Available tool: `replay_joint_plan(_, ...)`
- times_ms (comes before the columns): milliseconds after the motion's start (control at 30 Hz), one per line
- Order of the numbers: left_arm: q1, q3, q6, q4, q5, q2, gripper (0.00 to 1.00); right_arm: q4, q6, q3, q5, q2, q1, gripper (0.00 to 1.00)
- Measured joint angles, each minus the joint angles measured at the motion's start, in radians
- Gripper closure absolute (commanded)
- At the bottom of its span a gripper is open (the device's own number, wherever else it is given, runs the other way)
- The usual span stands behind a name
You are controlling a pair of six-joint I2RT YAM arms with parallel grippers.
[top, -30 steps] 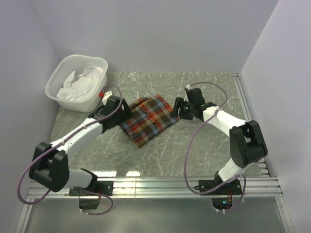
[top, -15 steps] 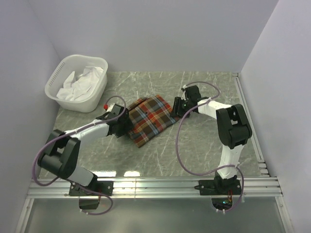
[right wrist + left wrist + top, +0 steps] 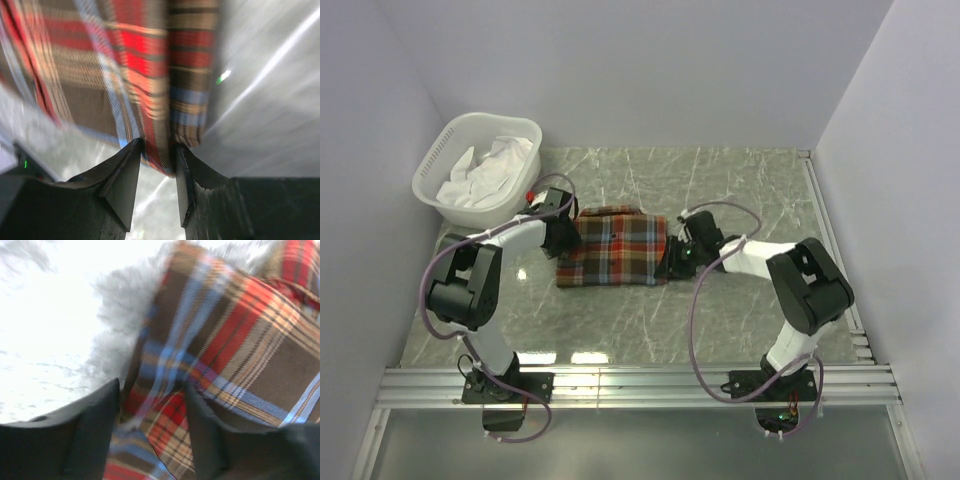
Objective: Fold and stack the long sleeve shirts
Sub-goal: Fold the shirt
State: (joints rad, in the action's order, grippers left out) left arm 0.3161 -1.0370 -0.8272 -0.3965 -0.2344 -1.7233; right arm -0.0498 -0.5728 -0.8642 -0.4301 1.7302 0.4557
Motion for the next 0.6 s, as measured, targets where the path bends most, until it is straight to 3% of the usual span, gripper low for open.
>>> replay_joint_plan(167, 0.002, -0.044, 0.05, -0.054, -0.066, 0.026, 0.13, -0.004, -0.08, 0.076, 0.004, -0.104, 0.088, 0.46)
replay_joint_plan(333, 0.036, -0.044, 0.126, -0.107, -0.138, 0.196, 0.05, -0.063, -0.082, 0.086, 0.073, -0.26, 0.068, 0.27)
replay_joint_plan(500, 0.257, -0.045, 0.217, -0.091, -0.2, 0.381, 0.01, -0.136, -0.054, 0.122, 0.141, -0.437, -0.064, 0.06)
replay_joint_plan(600, 0.42, -0.045, 0.245, -0.079, -0.219, 0.38, 0.02, -0.213, -0.034, 0.147, 0.214, -0.54, -0.146, 0.02)
